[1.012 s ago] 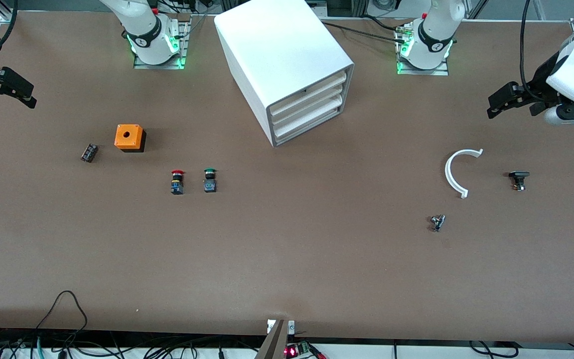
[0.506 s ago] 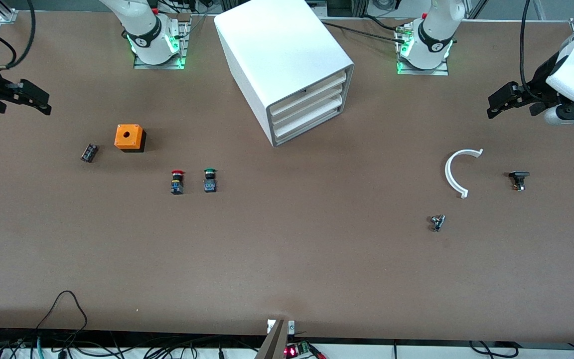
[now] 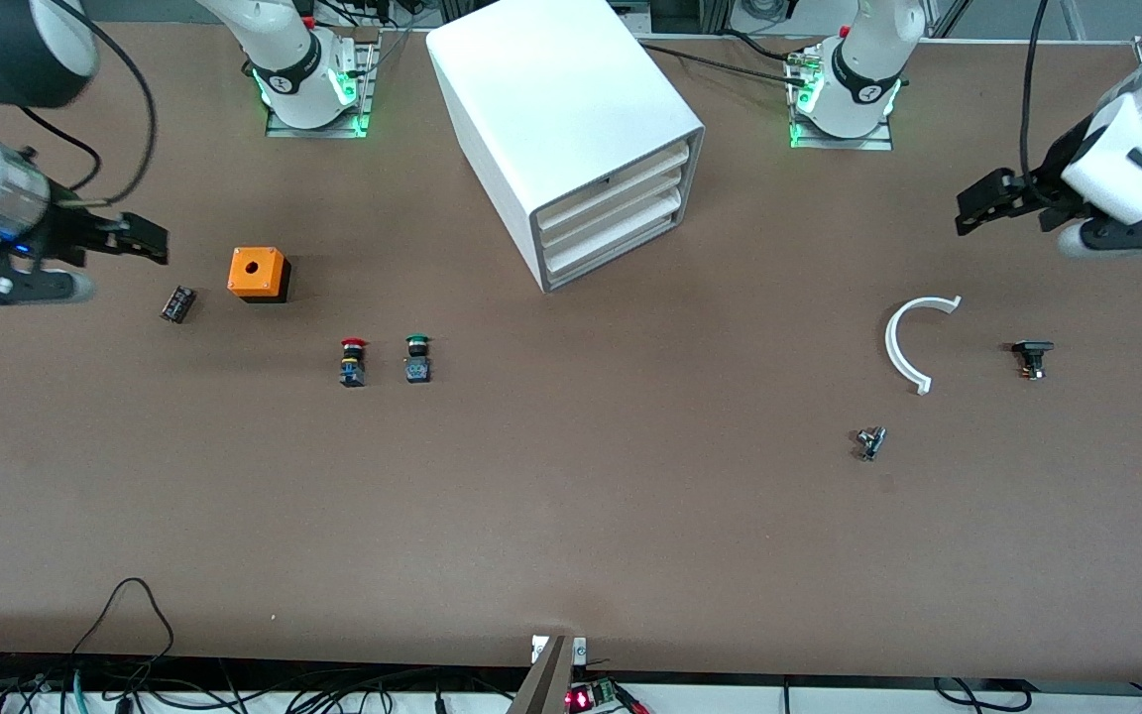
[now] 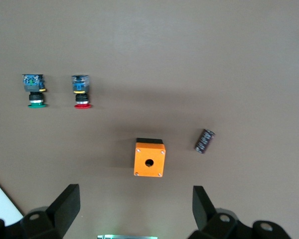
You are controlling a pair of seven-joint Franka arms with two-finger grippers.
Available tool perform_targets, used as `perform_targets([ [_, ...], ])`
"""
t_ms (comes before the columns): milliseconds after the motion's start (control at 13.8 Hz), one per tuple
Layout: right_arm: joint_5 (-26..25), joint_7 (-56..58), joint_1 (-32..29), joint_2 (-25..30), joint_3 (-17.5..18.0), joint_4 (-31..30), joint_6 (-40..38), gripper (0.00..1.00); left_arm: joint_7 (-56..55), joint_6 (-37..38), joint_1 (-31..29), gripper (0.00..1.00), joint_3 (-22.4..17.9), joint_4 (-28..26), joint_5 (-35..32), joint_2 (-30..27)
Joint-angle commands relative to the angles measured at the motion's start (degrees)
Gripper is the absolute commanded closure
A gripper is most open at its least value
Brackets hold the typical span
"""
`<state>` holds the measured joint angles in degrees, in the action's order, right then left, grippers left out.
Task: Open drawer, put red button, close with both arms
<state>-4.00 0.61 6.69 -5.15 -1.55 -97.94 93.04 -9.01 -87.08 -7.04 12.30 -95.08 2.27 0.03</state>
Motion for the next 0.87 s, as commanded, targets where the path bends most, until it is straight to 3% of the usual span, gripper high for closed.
perform_targets([
  [0, 0.13, -0.08, 2.54, -4.68, -0.29, 1.87, 2.31, 0.00, 1.88, 0.77, 0.27, 0.00, 0.53, 1.66, 1.50, 8.04],
  [289, 0.75, 0.62, 2.72, -10.75, -0.29, 1.70, 6.36, 0.00, 5.84, -0.45, 0.27, 0.00, 2.64, -3.16, 15.53, 13.84],
  [506, 0.75, 0.62, 4.21, -14.44, -0.29, 1.00, 10.65, 0.00, 9.16, -8.24, 0.19, 0.00, 5.18, -12.55, 30.82, 17.71],
  [795, 1.80, -0.34, 4.48, -17.08, 2.16, -2.51, 16.54, 0.00, 21.55, -17.32, 0.36, 0.00, 10.88, -24.34, 45.77, 18.87],
])
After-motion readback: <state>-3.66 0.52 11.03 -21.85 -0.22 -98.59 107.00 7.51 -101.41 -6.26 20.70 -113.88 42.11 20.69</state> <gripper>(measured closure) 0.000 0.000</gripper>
